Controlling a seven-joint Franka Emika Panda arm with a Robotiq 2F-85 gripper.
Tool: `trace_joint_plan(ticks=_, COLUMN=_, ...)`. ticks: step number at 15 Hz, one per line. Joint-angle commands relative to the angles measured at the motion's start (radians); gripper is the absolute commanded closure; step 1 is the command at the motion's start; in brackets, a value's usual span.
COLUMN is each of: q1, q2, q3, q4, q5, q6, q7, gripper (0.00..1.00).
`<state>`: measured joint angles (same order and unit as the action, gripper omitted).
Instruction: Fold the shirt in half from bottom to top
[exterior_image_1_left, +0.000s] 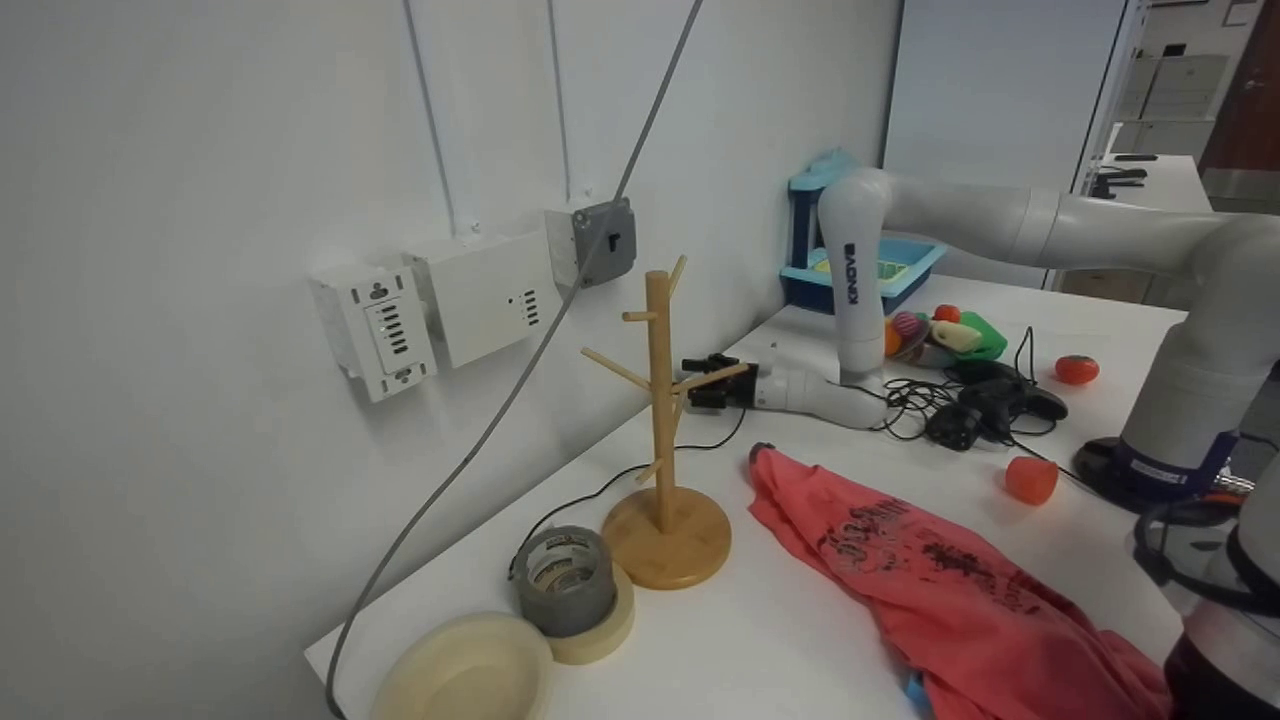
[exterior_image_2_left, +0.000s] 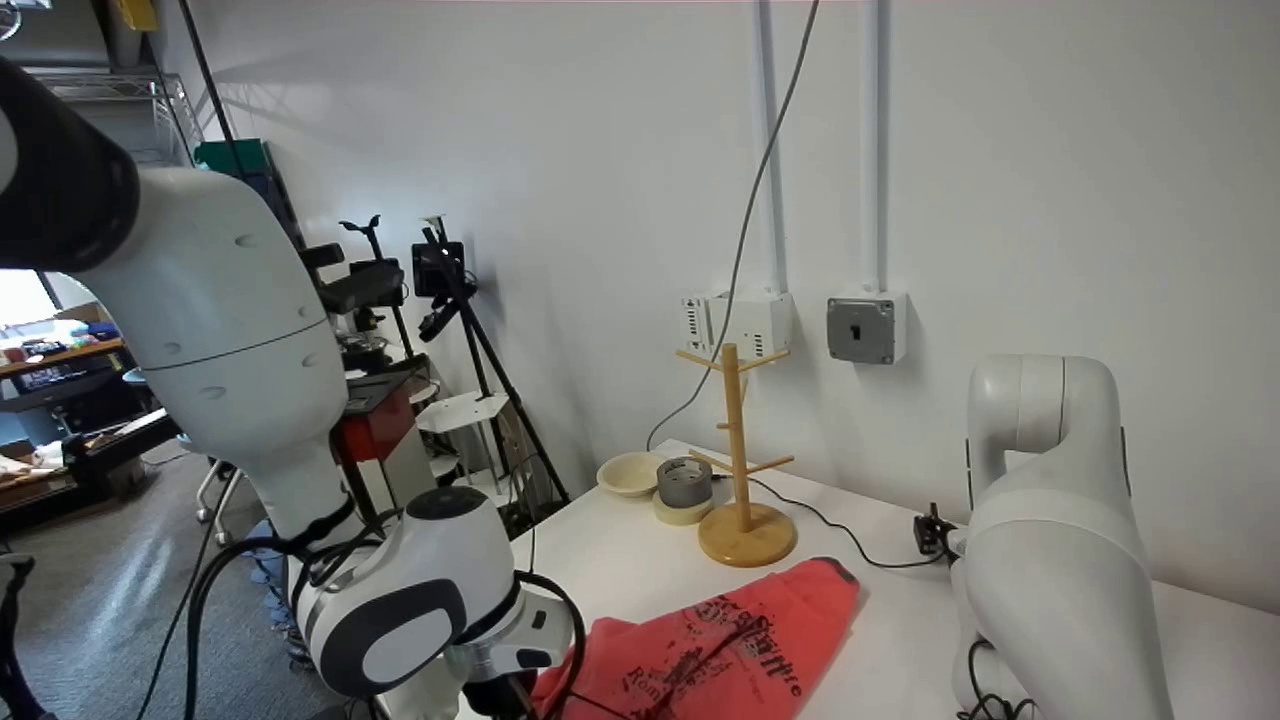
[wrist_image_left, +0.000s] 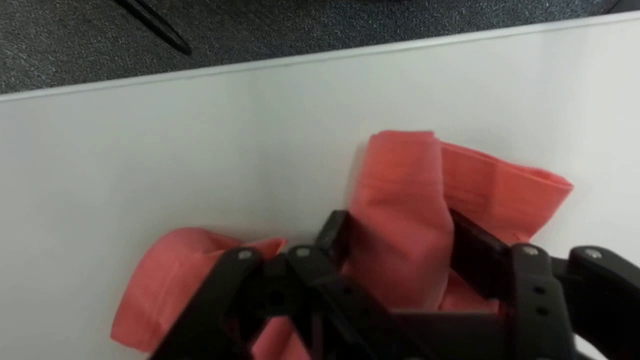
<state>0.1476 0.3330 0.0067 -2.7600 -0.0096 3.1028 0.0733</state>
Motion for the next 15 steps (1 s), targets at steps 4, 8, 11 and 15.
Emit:
trace_joint_plan(ticks=4, q1=0.046, q2=0.005, q3=-0.067, q4=0.005, q5=0.003, q6=0.008, q7=0.032, gripper=1.00)
trace_joint_plan(ticks=8, q1=0.061, q2=-0.037, q3=-0.096, q4=0.006, q5=-0.005, q6=-0.081, q7=0.033, gripper=0.97)
trace_joint_plan(ticks=11, q1=0.041, q2=-0.096, q3=-0.084, q4=0.015, q5=-0.015, q6=-0.211, q7=0.035, gripper=0.97)
trace_joint_plan(ticks=15, q1=0.007, q2=-0.241, q3=-0.057, q4=0.018, q5=-0.027, q6=-0.392, q7=0.031, gripper=0.97)
